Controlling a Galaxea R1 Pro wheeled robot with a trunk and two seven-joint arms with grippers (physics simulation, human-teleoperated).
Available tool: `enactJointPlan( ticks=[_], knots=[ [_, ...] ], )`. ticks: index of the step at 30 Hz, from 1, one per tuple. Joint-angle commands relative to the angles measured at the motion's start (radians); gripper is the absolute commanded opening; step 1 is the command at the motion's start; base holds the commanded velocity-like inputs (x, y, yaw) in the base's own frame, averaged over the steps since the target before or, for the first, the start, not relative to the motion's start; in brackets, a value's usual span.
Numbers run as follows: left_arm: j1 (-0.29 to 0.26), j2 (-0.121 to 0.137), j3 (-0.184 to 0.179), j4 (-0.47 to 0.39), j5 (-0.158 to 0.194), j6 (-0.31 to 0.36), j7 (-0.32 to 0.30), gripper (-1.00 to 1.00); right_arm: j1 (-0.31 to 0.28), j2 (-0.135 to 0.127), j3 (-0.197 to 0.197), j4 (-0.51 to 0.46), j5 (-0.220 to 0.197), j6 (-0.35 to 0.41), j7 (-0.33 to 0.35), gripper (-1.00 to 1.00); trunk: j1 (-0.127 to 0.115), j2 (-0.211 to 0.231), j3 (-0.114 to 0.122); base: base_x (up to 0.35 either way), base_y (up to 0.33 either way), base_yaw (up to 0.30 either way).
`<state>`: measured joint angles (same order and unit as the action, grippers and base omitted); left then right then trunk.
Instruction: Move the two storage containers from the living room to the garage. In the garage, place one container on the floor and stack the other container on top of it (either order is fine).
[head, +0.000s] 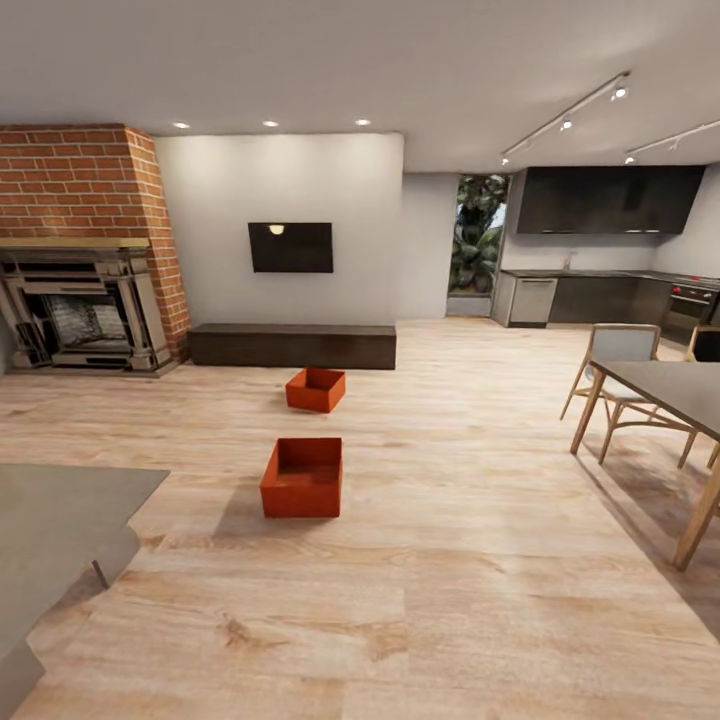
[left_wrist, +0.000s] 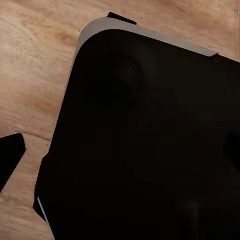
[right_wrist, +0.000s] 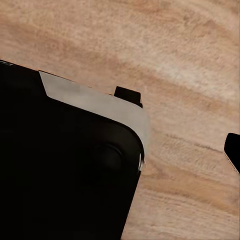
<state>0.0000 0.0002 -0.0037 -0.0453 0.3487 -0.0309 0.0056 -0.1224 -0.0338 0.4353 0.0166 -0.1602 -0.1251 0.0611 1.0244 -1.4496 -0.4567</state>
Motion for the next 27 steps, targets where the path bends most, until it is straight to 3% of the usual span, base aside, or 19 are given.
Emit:
enactJointPlan(
  ticks=[1, 27],
  knots=[
    [0.0, 0.0, -0.001, -0.001, 0.004, -0.001, 0.001, 1.0, -0.001, 0.0, 0.006, 0.002, -0.011, -0.004, 0.005, 1.0, 0.001, 0.0, -0.001, 0.317, 0.186, 0.0],
    [0.0, 0.004, 0.0, -0.001, 0.006, 0.002, 0.001, 1.0, -0.001, -0.005, 0.009, 0.002, -0.012, -0.006, 0.005, 1.0, 0.001, 0.0, -0.001, 0.317, 0.174, 0.0]
  ],
)
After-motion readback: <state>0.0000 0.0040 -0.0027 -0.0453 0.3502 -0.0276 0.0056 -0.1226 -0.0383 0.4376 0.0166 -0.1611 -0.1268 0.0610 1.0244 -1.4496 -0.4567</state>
